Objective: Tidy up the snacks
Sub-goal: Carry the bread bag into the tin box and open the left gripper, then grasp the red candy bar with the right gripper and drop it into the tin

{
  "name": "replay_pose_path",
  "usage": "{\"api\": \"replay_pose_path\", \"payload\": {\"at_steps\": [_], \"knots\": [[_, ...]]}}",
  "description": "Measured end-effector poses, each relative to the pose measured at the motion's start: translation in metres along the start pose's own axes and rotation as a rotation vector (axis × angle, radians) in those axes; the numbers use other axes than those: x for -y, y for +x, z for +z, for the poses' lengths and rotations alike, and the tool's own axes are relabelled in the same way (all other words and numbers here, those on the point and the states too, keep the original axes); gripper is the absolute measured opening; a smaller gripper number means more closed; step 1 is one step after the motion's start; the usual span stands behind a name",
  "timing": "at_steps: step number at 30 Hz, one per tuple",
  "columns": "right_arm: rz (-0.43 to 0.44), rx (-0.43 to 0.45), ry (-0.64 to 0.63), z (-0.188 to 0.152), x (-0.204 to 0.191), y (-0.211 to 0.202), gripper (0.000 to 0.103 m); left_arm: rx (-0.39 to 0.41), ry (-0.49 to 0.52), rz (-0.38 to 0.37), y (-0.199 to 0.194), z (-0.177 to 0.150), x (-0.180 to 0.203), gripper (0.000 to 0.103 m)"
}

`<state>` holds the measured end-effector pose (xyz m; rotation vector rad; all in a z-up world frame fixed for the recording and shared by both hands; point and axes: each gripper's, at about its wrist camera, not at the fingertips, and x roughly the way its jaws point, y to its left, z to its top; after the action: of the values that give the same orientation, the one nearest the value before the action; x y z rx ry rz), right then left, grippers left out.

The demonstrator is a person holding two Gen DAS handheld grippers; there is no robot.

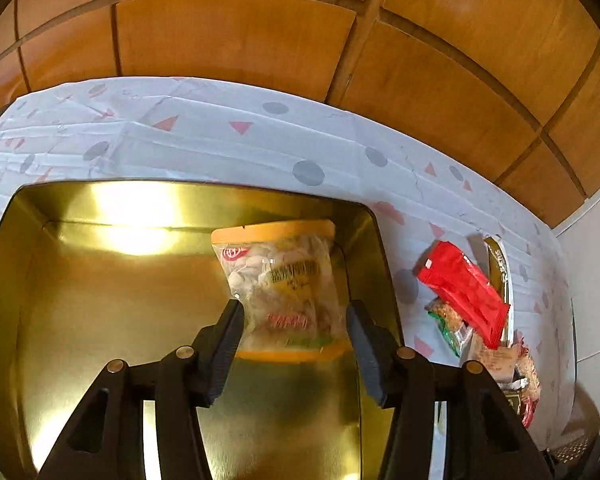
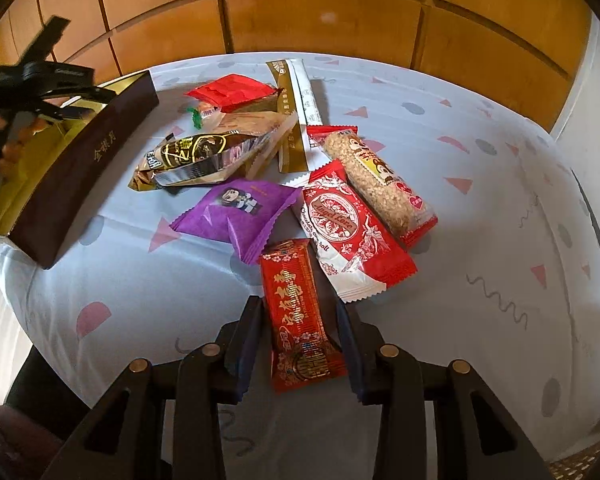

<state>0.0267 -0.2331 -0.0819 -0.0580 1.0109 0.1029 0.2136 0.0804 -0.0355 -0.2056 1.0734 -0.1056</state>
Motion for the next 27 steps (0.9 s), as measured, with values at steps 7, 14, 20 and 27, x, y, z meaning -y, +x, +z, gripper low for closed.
{"api": "replay_pose_path", "payload": {"at_steps": [7, 14, 20, 27], "knots": [[-0.014, 0.012, -0.018, -0.002, -0.003, 0.0, 0.038, 0.1, 0.047, 0.094, -0.044, -0.04, 0.006, 0.054], [-0.026, 0.001, -0.038, -0.002, -0.01, -0.002, 0.03, 0.16, 0.048, 0.153, -0.075, -0.077, 0.003, 0.054], [0.004, -0.035, -0.024, -0.005, -0.012, -0.008, 0.026, 0.174, 0.014, 0.164, -0.087, -0.095, -0.008, 0.054], [0.102, -0.042, 0.05, -0.009, -0.015, -0.012, 0.022, 0.195, 0.016, 0.185, -0.1, -0.111, -0.014, 0.054]]}}
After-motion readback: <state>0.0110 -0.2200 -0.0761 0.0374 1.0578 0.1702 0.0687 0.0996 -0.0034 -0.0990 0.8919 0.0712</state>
